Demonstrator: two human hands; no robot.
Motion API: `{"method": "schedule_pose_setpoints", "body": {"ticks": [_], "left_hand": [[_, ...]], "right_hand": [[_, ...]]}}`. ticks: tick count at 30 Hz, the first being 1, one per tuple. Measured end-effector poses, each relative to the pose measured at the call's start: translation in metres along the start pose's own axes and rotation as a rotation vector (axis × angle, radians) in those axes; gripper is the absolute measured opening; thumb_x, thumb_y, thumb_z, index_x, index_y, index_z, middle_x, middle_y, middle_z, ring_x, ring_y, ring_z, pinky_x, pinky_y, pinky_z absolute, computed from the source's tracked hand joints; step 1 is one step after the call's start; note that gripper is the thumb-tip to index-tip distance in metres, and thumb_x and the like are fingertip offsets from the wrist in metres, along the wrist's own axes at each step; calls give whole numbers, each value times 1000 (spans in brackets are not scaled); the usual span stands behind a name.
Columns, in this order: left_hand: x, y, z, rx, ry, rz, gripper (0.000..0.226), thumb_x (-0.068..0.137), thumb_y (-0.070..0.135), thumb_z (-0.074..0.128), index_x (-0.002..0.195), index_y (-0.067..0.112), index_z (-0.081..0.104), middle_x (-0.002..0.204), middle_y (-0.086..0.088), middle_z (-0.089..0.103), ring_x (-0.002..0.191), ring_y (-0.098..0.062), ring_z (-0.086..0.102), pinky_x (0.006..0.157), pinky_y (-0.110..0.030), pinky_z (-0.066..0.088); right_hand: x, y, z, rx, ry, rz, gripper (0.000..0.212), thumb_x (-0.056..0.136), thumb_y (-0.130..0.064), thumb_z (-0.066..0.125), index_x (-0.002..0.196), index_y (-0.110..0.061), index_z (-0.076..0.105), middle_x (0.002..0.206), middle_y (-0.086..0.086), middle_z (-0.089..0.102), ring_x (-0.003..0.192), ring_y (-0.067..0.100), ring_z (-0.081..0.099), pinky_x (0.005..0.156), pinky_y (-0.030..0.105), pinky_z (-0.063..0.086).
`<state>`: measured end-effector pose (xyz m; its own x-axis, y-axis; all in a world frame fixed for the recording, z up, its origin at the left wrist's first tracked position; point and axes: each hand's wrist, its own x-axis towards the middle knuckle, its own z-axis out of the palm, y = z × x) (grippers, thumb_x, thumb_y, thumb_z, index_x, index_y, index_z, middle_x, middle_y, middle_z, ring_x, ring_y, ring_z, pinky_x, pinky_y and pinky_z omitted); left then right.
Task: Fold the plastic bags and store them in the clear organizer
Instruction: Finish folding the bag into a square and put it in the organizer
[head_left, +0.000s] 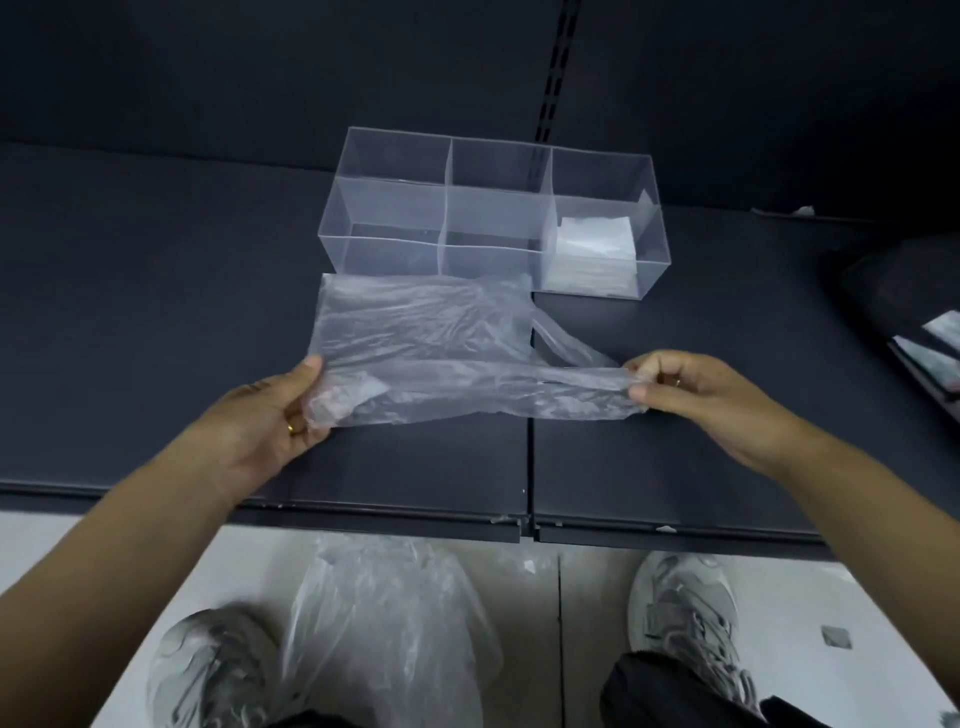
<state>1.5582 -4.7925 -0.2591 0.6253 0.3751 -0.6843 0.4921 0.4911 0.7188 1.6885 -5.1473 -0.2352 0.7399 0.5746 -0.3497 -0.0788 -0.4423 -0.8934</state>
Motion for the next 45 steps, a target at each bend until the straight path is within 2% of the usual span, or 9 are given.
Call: {"method": "schedule_pose_setpoints", "body": {"ticks": [6,13,24,29,33,36,39,41,45], "left_hand": [[-10,-18,-10,76,-212,-61,41,68,35,70,104,13,67,103,-6,73,86,-16,72,62,-25,57],[-22,-34,-7,192,-192,7,49,59,12,74,107,11,65,96,-7,75,87,-17,72,60,-17,55],[-26,-38,-4,341,-83,44,33,49,31,80,80,19,75,65,-3,66,50,-4,56,48,-13,48],[-40,-48,4,402,-69,29,8,73,17,76,74,10,72,51,-1,58,41,-4,49,41,-13,42],[-49,-52,8,492,-57,10,11,81,15,73,75,5,71,54,-4,63,42,-7,54,40,-16,43],[-56,-47,5,692,-100,29,14,83,17,72,74,7,70,56,-6,66,43,-12,58,40,-19,44],[-53,-44,7,1039,79,403,20,85,23,70,68,15,63,56,1,64,47,-10,59,46,-11,41],[-50,-41,23,1140,187,841,11,90,18,63,80,16,65,78,4,65,69,-14,61,67,-18,47],[-30,-52,64,1329,-22,1085,40,99,17,39,134,2,52,140,-17,50,131,-30,44,114,-35,26]], "right_hand": [[-10,7,-5,153,46,85,41,81,-44,56,110,-16,62,106,1,62,91,11,62,78,24,53],[-13,25,8,223,285,212,20,91,-3,59,109,-10,61,78,3,61,68,12,59,60,19,51],[-32,48,3,140,641,190,14,84,-5,69,96,-9,63,54,-2,59,45,4,51,45,14,42],[-53,59,3,-105,725,203,10,83,-11,71,87,-16,65,63,4,63,41,3,51,44,9,42],[-67,55,5,-318,737,247,11,86,-12,69,92,-18,64,80,0,66,61,4,60,53,6,44],[-74,44,4,-605,647,335,20,87,-9,65,106,-14,63,95,7,64,88,28,62,71,28,47],[-67,23,2,-1104,545,391,42,81,-10,69,122,-7,59,120,21,49,105,45,51,87,51,42],[-50,2,12,-1133,604,182,44,78,-5,70,120,-2,61,129,25,47,111,48,48,92,54,41],[4,-35,81,-901,390,-258,42,90,-2,56,131,-5,54,147,19,40,134,35,38,115,30,19]]}}
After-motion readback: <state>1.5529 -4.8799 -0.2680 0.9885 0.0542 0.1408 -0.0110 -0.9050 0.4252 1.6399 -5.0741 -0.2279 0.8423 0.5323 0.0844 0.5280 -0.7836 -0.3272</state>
